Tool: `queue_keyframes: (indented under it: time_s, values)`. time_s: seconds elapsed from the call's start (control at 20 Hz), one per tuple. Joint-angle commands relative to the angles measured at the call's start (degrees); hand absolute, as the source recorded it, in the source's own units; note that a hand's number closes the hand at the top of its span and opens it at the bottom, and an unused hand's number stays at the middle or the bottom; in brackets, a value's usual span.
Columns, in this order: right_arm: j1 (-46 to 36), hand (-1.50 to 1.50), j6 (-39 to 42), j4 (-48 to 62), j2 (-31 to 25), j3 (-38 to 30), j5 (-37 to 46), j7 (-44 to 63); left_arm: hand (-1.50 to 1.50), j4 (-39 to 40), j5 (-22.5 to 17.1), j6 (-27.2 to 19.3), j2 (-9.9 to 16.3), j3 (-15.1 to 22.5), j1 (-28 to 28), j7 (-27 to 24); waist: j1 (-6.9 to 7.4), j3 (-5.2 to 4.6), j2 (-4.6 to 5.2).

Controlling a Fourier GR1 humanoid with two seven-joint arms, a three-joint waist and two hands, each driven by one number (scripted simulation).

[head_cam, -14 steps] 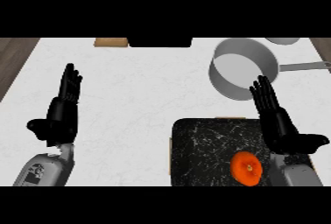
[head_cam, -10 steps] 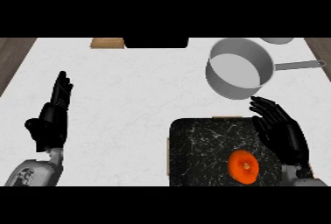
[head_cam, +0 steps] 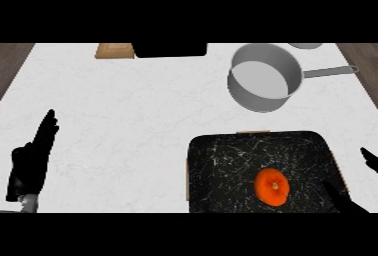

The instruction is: Pick the squash from the tray and place it in the pot

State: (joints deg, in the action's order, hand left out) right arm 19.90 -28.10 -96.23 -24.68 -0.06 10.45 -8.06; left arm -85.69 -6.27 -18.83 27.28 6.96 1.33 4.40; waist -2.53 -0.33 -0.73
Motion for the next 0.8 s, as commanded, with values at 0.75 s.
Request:
queue_keyframes:
  time_s: [0.75]
  values:
    - [11.18,-1.50,24.45,-39.54,-16.41,8.45,13.88,47.66,0.00,-0.45,-0.29,5.92,0.33,-0.38,-0.87,1.06,4.17,0.09,1.30]
